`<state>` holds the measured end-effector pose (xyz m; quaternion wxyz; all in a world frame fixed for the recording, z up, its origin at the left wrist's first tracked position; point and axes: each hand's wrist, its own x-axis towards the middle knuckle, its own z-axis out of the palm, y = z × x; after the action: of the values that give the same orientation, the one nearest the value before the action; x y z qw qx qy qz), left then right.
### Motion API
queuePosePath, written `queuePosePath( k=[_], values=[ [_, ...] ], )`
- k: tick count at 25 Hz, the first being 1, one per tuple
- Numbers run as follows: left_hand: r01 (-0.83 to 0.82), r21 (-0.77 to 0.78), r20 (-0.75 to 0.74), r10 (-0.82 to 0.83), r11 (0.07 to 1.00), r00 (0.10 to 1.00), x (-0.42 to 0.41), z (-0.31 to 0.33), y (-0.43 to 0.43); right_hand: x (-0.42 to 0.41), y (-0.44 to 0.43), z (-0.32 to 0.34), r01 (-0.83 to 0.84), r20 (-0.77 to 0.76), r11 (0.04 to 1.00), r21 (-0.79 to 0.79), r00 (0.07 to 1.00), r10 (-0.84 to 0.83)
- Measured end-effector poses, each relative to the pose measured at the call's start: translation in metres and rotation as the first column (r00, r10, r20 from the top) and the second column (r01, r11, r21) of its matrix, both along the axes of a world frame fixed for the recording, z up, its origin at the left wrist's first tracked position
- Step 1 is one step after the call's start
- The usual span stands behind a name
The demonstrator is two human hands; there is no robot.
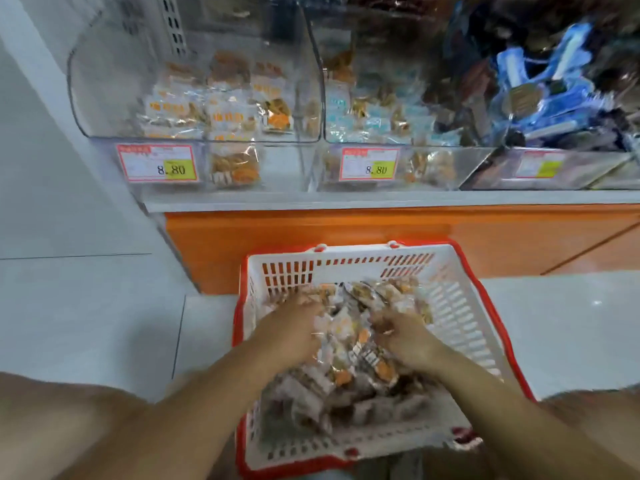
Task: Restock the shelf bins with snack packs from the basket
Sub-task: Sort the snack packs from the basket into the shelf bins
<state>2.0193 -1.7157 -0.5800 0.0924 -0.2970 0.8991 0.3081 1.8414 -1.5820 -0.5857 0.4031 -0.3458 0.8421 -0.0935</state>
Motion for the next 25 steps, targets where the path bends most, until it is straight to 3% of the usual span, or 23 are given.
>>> queuePosePath(
  k=[4,7,12,14,17,19,22,23,25],
  values=[
    [-0.132,-0.039,0.121,0.136,0.99,0.983,-0.001,-0.059,0.023,0.022,-0.004,-0.044,0.181,0.325,0.981,-0.074,0.934,-0.148],
    [-0.107,-0.109,0.23,0.13,0.988,0.965,-0.003,-0.069,0.028,0.045,-0.013,-0.059,0.439,0.546,0.897,-0.049,0.764,-0.344],
    [-0.047,-0.159,0.22,0.082,0.986,0.972,-0.003,-0.059,0.024,0.058,-0.016,-0.077,0.601,0.653,0.798,0.055,0.583,-0.484],
    [0.028,-0.135,0.223,0.003,0.99,0.975,-0.003,-0.055,0.025,0.057,-0.016,-0.078,0.634,0.641,0.77,0.065,0.565,-0.519],
    [0.02,0.09,0.241,-0.041,0.996,0.97,-0.003,-0.053,0.019,0.057,-0.016,-0.071,0.668,0.642,0.741,0.061,0.542,-0.542],
    [-0.154,0.296,0.153,0.113,0.943,0.982,-0.001,-0.05,0.014,0.053,-0.014,-0.069,0.716,0.618,0.696,0.055,0.523,-0.587],
    [-0.405,0.32,0.005,0.426,0.856,0.905,0.001,-0.038,0.014,0.047,-0.011,-0.063,0.771,0.706,0.635,0.05,0.422,-0.569],
    [-0.451,0.311,-0.007,0.477,0.836,0.879,0.002,-0.035,0.014,0.048,-0.011,-0.061,0.766,0.705,0.641,0.044,0.431,-0.563],
    [-0.495,0.33,0.052,0.508,0.804,0.86,0.003,-0.033,0.017,0.053,-0.011,-0.059,0.652,0.62,0.758,0.018,0.588,-0.52]
  ],
)
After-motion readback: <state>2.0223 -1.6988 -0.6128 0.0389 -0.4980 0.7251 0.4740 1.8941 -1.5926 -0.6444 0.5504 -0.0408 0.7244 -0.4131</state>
